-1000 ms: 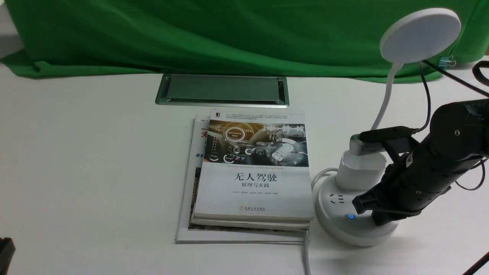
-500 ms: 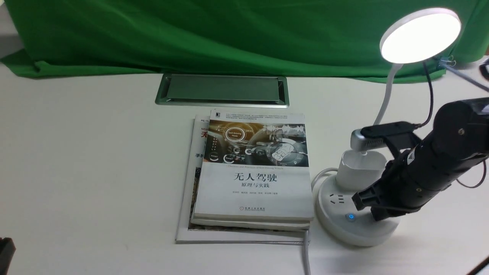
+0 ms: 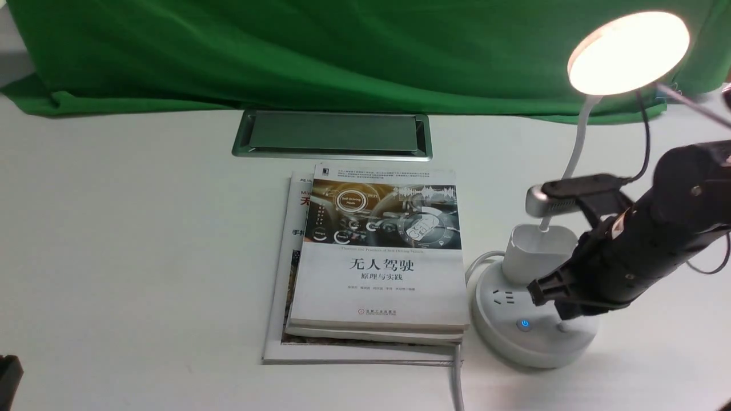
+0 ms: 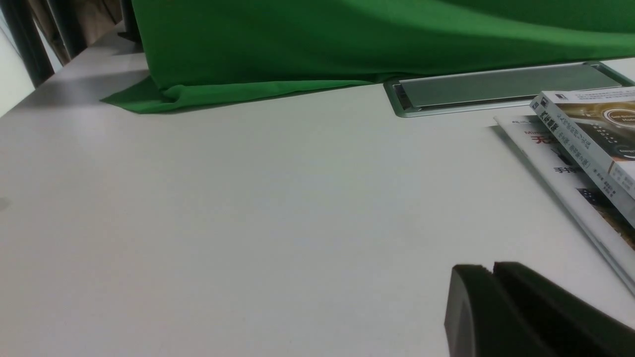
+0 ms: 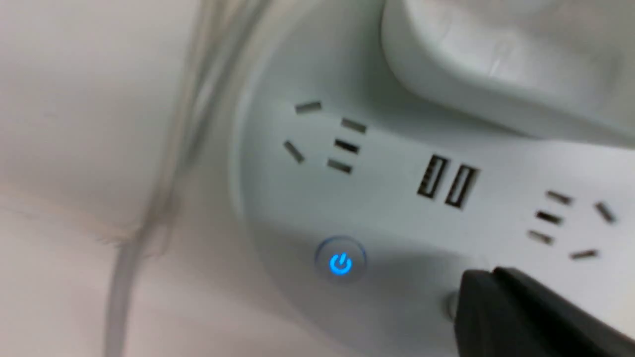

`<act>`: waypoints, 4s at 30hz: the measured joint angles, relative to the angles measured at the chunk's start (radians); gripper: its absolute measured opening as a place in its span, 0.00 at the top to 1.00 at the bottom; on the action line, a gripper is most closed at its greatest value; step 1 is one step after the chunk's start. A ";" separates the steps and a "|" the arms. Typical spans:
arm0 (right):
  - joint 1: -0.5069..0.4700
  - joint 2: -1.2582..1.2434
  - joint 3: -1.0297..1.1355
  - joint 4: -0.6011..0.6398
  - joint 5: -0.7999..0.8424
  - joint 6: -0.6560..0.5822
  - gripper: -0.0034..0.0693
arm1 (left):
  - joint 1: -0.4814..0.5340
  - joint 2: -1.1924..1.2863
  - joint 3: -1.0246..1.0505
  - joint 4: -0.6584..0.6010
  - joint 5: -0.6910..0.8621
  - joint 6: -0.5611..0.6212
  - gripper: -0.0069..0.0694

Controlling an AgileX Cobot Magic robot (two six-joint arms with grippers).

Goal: Turn off the desk lamp on the white desktop by hand.

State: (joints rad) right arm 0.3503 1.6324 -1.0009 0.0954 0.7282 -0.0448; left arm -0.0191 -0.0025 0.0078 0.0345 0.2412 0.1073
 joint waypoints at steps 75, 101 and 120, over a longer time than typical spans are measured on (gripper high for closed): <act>-0.336 -1.624 1.008 -0.018 -0.494 -0.154 0.89 | 0.000 0.000 0.000 0.000 0.000 -0.001 0.88; -0.336 -1.631 1.008 -0.018 -0.485 -0.157 0.88 | 0.000 0.000 0.000 0.000 0.000 0.000 0.88; -0.336 -1.631 1.008 -0.018 -0.485 -0.158 0.88 | 0.000 0.000 0.000 0.000 0.000 0.000 0.88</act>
State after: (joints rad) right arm 0.0146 0.0012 0.0071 0.0770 0.2430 -0.2027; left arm -0.0191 -0.0025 0.0078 0.0345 0.2413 0.1073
